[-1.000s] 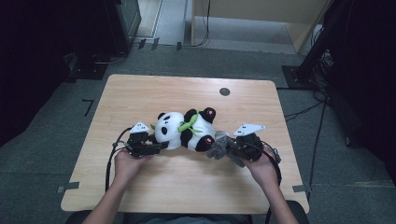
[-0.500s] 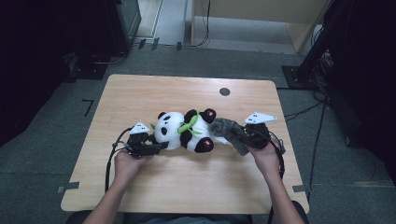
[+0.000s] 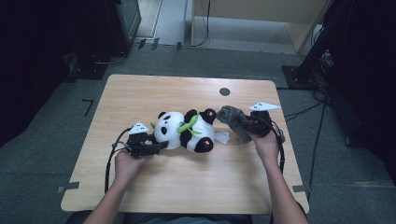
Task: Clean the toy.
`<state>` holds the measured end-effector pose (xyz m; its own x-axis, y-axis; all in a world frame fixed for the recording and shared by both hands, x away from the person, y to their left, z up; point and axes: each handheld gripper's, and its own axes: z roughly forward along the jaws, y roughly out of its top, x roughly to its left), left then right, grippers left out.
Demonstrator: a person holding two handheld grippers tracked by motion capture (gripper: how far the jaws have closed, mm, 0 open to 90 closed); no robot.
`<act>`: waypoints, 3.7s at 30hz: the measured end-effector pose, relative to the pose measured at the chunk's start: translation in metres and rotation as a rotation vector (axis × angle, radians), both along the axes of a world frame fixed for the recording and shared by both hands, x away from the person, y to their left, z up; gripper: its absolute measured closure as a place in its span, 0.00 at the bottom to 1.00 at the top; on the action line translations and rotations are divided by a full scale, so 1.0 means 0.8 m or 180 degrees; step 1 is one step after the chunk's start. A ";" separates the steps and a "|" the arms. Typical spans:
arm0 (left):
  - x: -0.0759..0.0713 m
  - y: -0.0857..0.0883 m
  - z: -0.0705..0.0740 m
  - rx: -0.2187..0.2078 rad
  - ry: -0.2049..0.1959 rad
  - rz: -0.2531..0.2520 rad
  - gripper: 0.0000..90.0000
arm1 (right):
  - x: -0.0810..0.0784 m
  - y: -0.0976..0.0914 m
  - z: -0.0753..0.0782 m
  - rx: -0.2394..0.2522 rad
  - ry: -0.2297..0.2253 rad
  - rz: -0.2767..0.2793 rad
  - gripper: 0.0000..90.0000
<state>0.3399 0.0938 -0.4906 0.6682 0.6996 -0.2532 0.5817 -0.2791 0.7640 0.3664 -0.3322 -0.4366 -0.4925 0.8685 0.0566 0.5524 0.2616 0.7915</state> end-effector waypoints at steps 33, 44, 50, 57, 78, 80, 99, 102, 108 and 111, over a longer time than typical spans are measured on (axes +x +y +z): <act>0.003 0.002 -0.007 -0.0053 -0.0102 -0.0006 0.36 | 0.057 -0.051 -0.070 0.0199 0.0130 -0.0640 0.64; 0.006 0.002 -0.008 -0.0097 -0.0084 -0.0014 0.31 | 0.051 -0.051 -0.059 0.0255 0.0043 -0.0648 0.49; 0.007 0.002 -0.008 -0.0120 -0.0069 -0.0021 0.28 | 0.042 -0.051 -0.048 0.0338 -0.0079 -0.0637 0.42; 0.008 0.003 -0.007 -0.0140 -0.0050 -0.0033 0.26 | 0.027 -0.046 -0.035 0.0380 -0.0161 -0.0571 0.42; 0.011 0.003 -0.004 -0.0144 0.0008 -0.0070 0.24 | -0.033 0.023 -0.006 0.0378 -0.0289 -0.0049 0.36; 0.012 0.003 -0.004 -0.0139 -0.0001 -0.0072 0.24 | -0.041 0.031 -0.003 0.0396 -0.0304 0.0021 0.36; 0.013 0.004 0.003 -0.0221 -0.0027 -0.0002 0.27 | -0.078 0.100 0.008 0.0491 -0.0242 0.0610 0.05; 0.014 0.004 0.003 -0.0248 0.0001 0.0007 0.27 | -0.077 0.109 0.002 0.0432 -0.0209 0.0740 0.03; 0.017 0.003 0.005 -0.0243 0.0036 0.0000 0.25 | -0.066 0.119 -0.019 0.0298 -0.0191 0.0902 0.02; 0.019 0.001 0.005 -0.0237 0.0033 0.0001 0.23 | -0.056 0.128 -0.029 0.0291 -0.0199 0.0881 0.02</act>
